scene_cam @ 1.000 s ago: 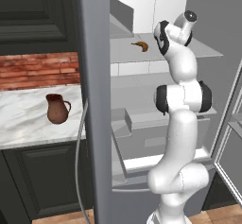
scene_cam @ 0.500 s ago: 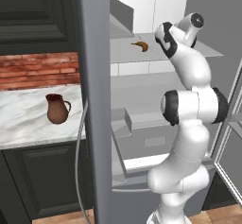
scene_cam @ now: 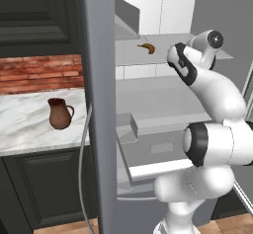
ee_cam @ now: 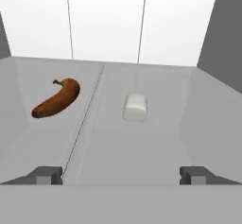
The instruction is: Move the banana and marshmallow from the second highest shelf to the top shelf to make space. Then, place the pitcher from the counter on the cleared second highest shelf.
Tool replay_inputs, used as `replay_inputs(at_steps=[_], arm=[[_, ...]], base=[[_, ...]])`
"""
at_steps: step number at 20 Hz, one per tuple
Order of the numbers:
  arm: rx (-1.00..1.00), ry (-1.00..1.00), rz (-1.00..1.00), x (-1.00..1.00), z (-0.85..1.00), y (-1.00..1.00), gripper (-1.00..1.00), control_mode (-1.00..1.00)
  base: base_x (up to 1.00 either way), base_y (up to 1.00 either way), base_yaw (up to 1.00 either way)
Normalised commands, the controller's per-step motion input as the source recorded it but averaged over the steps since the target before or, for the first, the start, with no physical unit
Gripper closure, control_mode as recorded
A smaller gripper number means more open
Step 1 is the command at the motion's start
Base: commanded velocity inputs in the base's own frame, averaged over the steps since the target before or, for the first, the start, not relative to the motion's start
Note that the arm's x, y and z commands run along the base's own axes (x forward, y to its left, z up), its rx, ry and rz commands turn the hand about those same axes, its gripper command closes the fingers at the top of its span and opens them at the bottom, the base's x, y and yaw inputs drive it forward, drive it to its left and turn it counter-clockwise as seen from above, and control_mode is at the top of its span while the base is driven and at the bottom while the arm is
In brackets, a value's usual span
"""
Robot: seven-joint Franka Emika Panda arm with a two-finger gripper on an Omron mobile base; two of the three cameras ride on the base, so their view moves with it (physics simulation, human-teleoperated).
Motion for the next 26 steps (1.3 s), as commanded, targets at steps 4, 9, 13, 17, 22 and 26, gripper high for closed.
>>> replay_inputs(at_steps=[4,9,13,17,22,26], arm=[[0.0,0.03,0.0,-1.0,-0.17,0.28,-1.0,-1.0],[0.04,0.08,0.0,-1.0,-0.4,0.47,-1.0,-1.0],[0.1,0.13,-0.02,-1.0,-0.52,0.53,-1.0,-1.0],[0.09,0.15,0.0,-0.71,-0.36,0.26,-1.0,-1.0],[0.0,0.08,0.0,-0.21,-0.11,0.17,-1.0,-1.0],[0.0,0.02,0.0,0.0,0.0,0.0,-1.0,-1.0]], base=[[0.0,0.0,0.0],[0.0,0.0,0.0],[0.0,0.0,0.0],[0.0,0.0,0.0],[0.0,0.0,0.0],[0.0,0.0,0.0]])
